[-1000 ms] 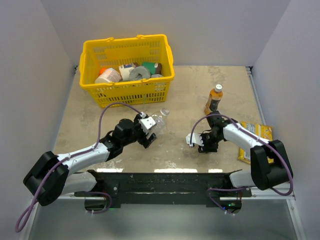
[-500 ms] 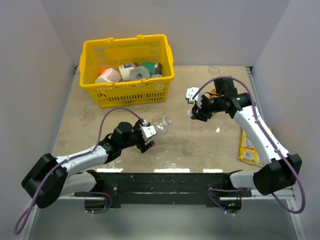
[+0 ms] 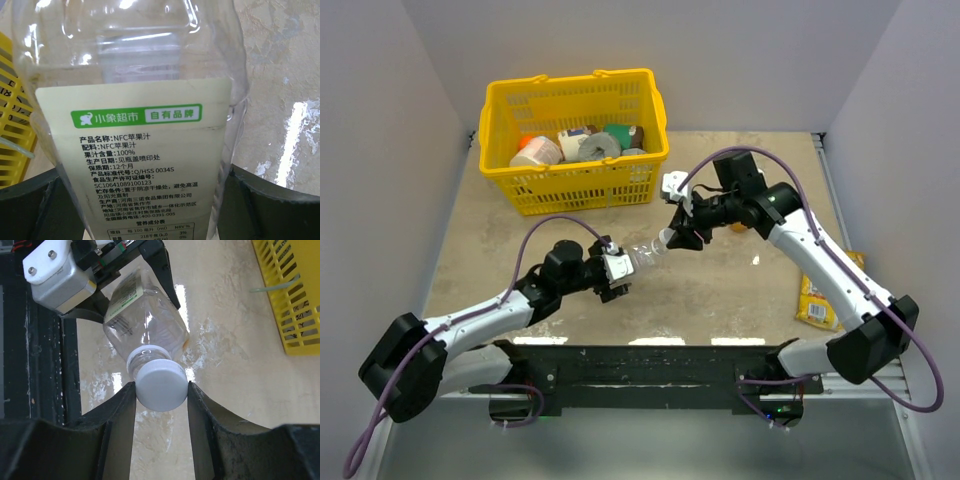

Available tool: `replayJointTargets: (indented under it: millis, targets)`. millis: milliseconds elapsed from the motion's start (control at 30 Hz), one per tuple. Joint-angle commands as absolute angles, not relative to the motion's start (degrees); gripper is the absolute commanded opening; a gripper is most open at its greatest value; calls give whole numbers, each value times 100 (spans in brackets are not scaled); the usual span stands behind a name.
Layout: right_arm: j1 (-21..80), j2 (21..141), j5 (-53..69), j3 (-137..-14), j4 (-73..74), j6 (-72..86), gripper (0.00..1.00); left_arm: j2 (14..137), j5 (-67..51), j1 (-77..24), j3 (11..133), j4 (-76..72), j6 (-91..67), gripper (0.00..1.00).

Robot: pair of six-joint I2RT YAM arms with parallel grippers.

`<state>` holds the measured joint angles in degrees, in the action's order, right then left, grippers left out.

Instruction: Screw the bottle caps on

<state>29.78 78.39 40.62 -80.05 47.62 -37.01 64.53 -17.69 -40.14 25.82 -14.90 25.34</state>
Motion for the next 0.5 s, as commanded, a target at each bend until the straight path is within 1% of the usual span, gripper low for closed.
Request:
replayJointTargets:
  millis: [0,467]
  targets:
    - [3014,7866,4298,-8262,4729,-3533,15,6293,-1881,-3999,2786,-1705,2619,0]
    - [3146,7989,4316,-8139,4641,-3463,16,6372,-1916,-3999,2918,-1907,2540,0]
